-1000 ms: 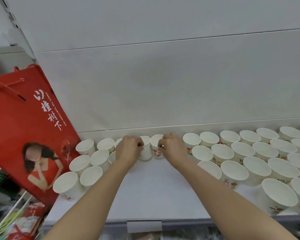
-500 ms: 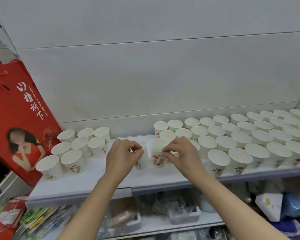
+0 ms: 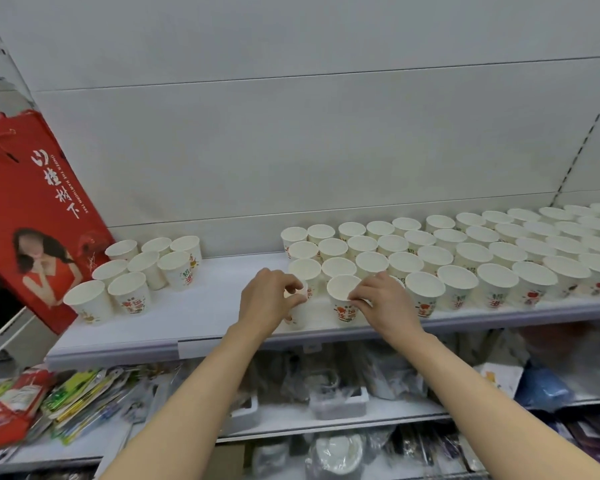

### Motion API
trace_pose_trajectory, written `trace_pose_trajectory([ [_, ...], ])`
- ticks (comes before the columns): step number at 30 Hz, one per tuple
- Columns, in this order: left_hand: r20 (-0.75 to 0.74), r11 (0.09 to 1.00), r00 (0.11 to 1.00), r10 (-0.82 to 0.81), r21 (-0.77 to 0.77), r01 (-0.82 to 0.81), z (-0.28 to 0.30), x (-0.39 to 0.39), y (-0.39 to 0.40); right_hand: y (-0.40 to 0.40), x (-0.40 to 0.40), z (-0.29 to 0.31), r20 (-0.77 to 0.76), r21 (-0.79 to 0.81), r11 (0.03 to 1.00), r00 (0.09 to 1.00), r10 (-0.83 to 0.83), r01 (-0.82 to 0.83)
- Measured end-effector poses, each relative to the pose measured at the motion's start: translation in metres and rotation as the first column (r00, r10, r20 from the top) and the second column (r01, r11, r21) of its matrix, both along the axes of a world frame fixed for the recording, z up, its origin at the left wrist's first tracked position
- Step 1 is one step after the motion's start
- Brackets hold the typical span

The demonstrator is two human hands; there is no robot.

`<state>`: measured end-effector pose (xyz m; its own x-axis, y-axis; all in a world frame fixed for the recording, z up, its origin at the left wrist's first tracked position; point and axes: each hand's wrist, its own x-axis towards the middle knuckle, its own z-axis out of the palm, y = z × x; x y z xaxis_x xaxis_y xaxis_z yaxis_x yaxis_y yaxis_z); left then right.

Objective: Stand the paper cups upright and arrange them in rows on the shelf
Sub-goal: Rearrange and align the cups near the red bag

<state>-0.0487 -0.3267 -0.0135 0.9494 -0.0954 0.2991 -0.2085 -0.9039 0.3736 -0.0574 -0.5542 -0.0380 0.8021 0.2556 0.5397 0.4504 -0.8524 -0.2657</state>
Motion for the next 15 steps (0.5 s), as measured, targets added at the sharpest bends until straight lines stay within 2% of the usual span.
trace_pose_trajectory([
  [3,-0.024,0.999,0.998,-0.050,-0.011,0.050,-0.002,-0.005,0.015,-0.004,0.003,-0.006,0.004,-0.045,0.999,1.000,-0.016,0.016],
  [7,-0.047,0.993,0.996,-0.079,0.081,0.082,-0.006,-0.008,0.030,-0.009,0.005,-0.012,0.030,-0.028,0.999,0.999,-0.020,0.021],
  [10,-0.064,0.987,0.994,-0.085,0.133,0.093,-0.010,-0.005,0.025,-0.009,0.005,-0.011,0.037,-0.033,0.999,0.999,-0.008,0.009],
  [15,-0.032,0.989,0.997,-0.071,0.126,0.075,-0.012,-0.006,0.005,-0.009,0.007,-0.009,0.042,-0.051,0.999,0.999,0.019,-0.017],
])
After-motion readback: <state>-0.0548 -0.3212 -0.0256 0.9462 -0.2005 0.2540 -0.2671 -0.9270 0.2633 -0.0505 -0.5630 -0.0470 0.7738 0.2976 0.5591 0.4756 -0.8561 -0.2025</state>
